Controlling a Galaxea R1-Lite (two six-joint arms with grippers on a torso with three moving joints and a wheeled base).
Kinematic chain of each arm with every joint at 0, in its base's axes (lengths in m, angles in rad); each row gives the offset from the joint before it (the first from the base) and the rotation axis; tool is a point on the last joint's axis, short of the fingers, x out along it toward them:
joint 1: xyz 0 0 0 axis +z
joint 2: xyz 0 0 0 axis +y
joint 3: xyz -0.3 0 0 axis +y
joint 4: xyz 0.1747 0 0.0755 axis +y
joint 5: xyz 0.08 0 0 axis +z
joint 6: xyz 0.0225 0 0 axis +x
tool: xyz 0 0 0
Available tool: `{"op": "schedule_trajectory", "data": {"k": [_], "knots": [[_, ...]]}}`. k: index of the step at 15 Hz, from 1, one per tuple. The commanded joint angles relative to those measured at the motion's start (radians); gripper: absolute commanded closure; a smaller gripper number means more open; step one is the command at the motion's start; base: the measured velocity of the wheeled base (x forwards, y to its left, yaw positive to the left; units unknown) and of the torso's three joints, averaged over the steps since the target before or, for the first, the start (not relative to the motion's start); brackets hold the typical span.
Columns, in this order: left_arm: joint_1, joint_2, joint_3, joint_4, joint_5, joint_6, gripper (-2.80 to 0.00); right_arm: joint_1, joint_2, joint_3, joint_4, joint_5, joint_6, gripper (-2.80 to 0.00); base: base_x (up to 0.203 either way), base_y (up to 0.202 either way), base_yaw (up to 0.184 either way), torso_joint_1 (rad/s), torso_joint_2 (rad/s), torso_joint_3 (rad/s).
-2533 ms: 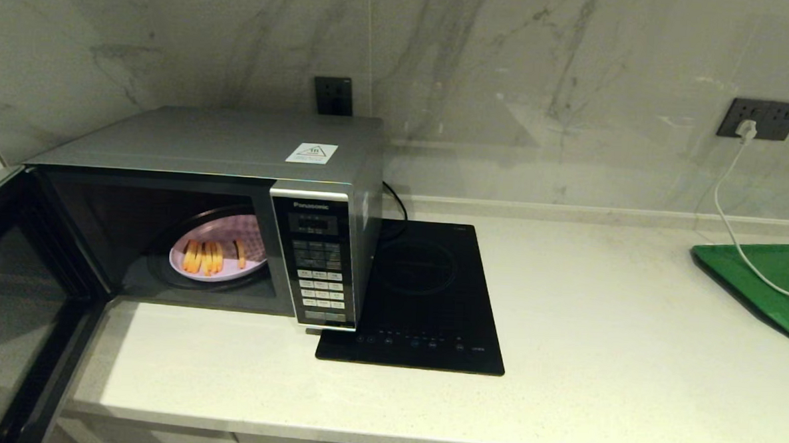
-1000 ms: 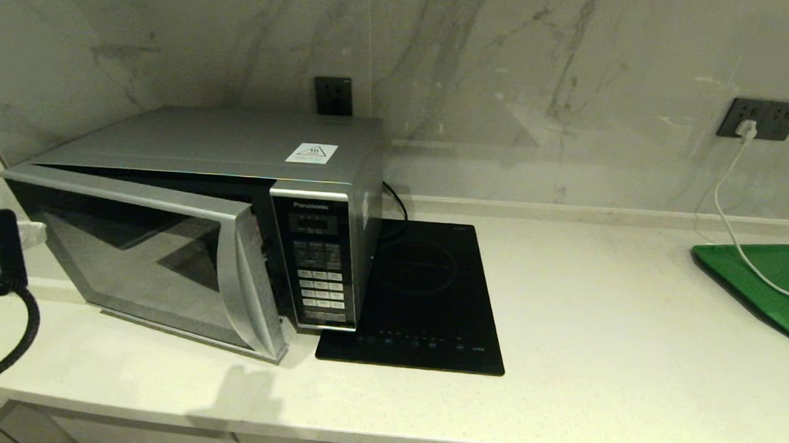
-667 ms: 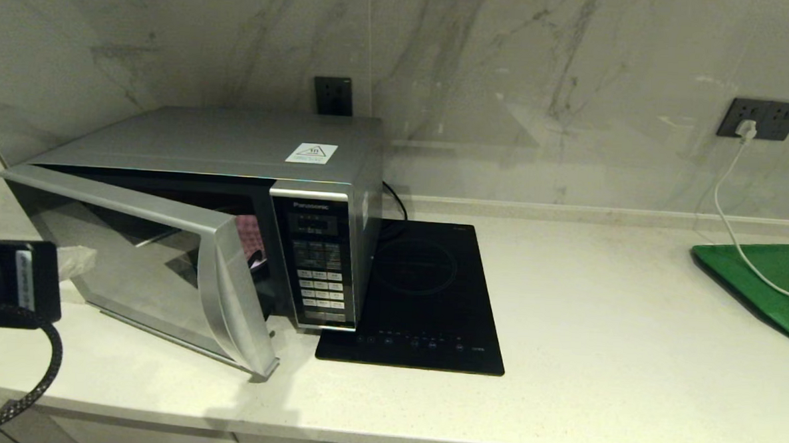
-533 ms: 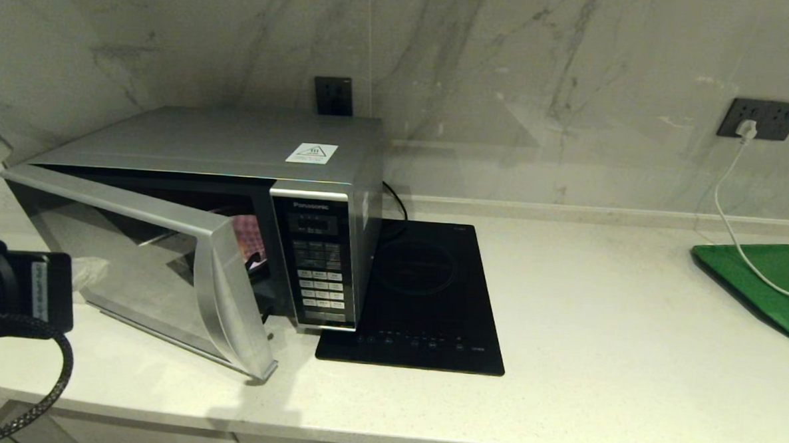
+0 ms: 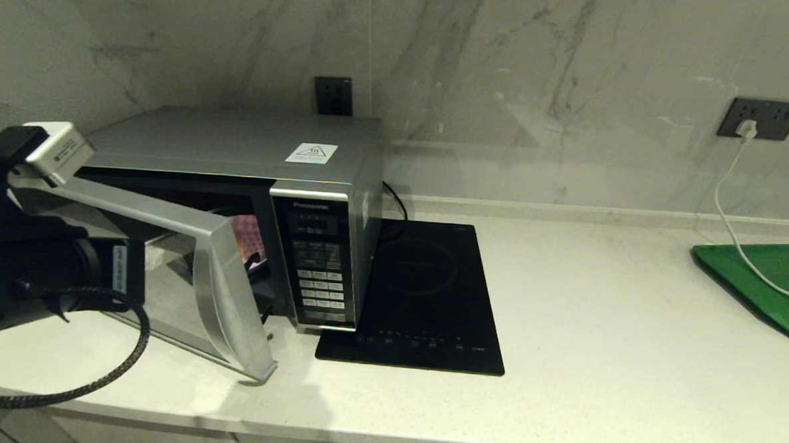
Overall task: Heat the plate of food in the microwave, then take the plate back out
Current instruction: Close the microwave oven
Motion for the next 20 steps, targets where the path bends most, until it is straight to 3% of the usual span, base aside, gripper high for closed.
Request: {"op": "schedule_trajectory", "data": {"k": [1, 5, 11, 16, 20], "knots": [[-0.001, 0.091, -0.002, -0.049, -0.02, -0.001, 0.0, 0.0, 0.0, 0.0, 0.002, 0.0, 0.0, 0.0, 0.0, 0.0, 0.0, 0.0, 0.0, 0.0], [-0.017, 0.19, -0.005, -0.237, -0.09, -0.003, 0.0, 0.0, 0.0, 0.0, 0.002, 0.0, 0.0, 0.0, 0.0, 0.0, 0.0, 0.0, 0.0, 0.0], [-0.011, 0.35, -0.014, -0.474, -0.094, 0.003, 0.0, 0.0, 0.0, 0.001, 0.002, 0.0, 0.0, 0.0, 0.0, 0.0, 0.0, 0.0, 0.0, 0.0], [-0.011, 0.332, 0.01, -0.479, -0.094, 0.005, 0.0, 0.0, 0.0, -0.001, 0.002, 0.0, 0.0, 0.0, 0.0, 0.0, 0.0, 0.0, 0.0, 0.0], [-0.033, 0.222, 0.163, -0.438, -0.094, 0.026, 0.0, 0.0, 0.0, 0.0, 0.002, 0.0, 0.0, 0.0, 0.0, 0.0, 0.0, 0.0, 0.0, 0.0]]}}
